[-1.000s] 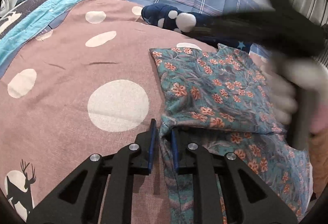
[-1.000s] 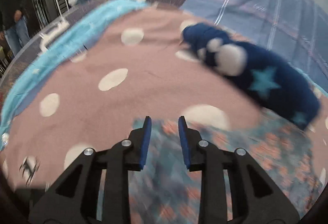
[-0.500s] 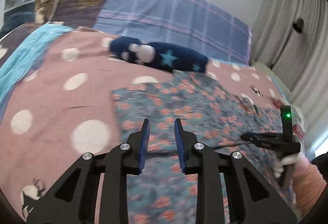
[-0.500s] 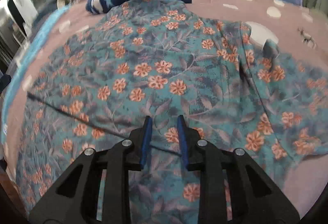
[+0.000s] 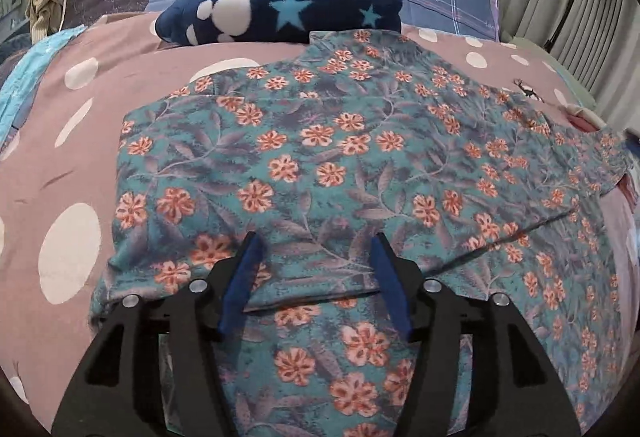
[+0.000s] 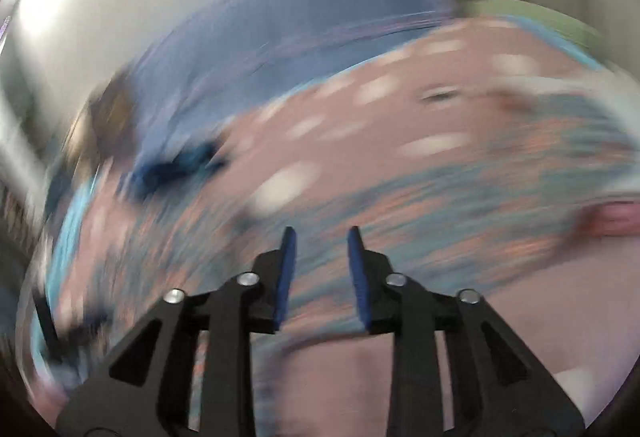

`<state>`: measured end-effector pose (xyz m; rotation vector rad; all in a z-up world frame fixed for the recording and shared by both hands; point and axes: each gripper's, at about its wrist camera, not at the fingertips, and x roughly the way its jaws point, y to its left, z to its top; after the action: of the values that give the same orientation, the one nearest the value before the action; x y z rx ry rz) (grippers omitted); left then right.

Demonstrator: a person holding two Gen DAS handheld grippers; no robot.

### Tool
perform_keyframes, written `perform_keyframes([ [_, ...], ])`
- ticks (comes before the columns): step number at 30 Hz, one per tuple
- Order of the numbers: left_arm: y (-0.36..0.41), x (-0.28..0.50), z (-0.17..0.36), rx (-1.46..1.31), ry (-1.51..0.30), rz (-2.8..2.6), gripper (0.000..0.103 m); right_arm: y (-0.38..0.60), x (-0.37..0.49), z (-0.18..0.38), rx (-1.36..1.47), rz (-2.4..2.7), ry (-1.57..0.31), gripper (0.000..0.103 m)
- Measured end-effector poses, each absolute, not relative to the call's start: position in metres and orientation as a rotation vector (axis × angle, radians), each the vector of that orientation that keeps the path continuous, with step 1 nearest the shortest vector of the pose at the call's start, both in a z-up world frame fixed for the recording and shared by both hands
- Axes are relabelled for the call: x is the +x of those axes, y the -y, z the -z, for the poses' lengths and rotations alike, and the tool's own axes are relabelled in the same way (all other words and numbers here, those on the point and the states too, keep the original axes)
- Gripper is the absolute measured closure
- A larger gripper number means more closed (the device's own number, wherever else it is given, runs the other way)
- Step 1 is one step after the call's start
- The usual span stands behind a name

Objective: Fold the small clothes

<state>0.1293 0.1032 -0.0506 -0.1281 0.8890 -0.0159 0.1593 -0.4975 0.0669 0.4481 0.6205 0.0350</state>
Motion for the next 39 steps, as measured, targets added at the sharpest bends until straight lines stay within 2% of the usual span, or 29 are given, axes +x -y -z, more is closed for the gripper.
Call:
perform_keyframes([
  [5, -0.096, 0.134, 0.05, -0.105, -0.891, 0.006, 0.044, 0.644, 0.15, -0.054, 0.728, 0.21, -0.589, 0.066],
  [12, -0.097, 0.132, 0.05, -0.109, -0.886, 0.007, 0.044, 0.672, 0.162, -0.014, 0.865, 0.188, -0.647, 0.059],
  [13, -0.097, 0.132, 0.05, -0.11, -0.886, 0.008, 0.044, 0.669, 0.163, -0.014, 0.858, 0.2, -0.633, 0.061],
  [14, -0.097, 0.132, 0.05, -0.11, -0.887, 0.007, 0.044, 0.667, 0.164, -0.015, 0.848, 0.205, -0.619, 0.079],
  [15, -0.097, 0.132, 0.051, -0.111, -0.886, 0.008, 0.044, 0.664, 0.162, -0.018, 0.836, 0.207, -0.606, 0.09],
  [16, -0.097, 0.133, 0.05, -0.112, -0.886, 0.008, 0.044, 0.66, 0.161, -0.024, 0.826, 0.212, -0.581, 0.095],
  [19, -0.098, 0.133, 0.05, -0.113, -0.887, 0.009, 0.044, 0.639, 0.162, -0.045, 0.786, 0.196, -0.517, 0.096],
  [22, -0.098, 0.132, 0.05, -0.12, -0.885, 0.012, 0.044, 0.588, 0.17, -0.074, 0.739, 0.027, -0.475, 0.096],
  [27, -0.103, 0.131, 0.049, -0.155, -0.876, 0.029, 0.044, 0.402, 0.182, -0.093, 0.531, -0.399, -0.521, 0.096],
  [33, -0.114, 0.128, 0.047, -0.233, -0.86, 0.067, 0.044, 0.2, 0.165, -0.022, 0.264, -0.712, -0.765, 0.096],
  [39, -0.125, 0.12, 0.028, -0.48, -0.813, 0.303, 0.044, 0.167, 0.157, 0.035, 0.178, -0.717, -0.908, 0.095],
])
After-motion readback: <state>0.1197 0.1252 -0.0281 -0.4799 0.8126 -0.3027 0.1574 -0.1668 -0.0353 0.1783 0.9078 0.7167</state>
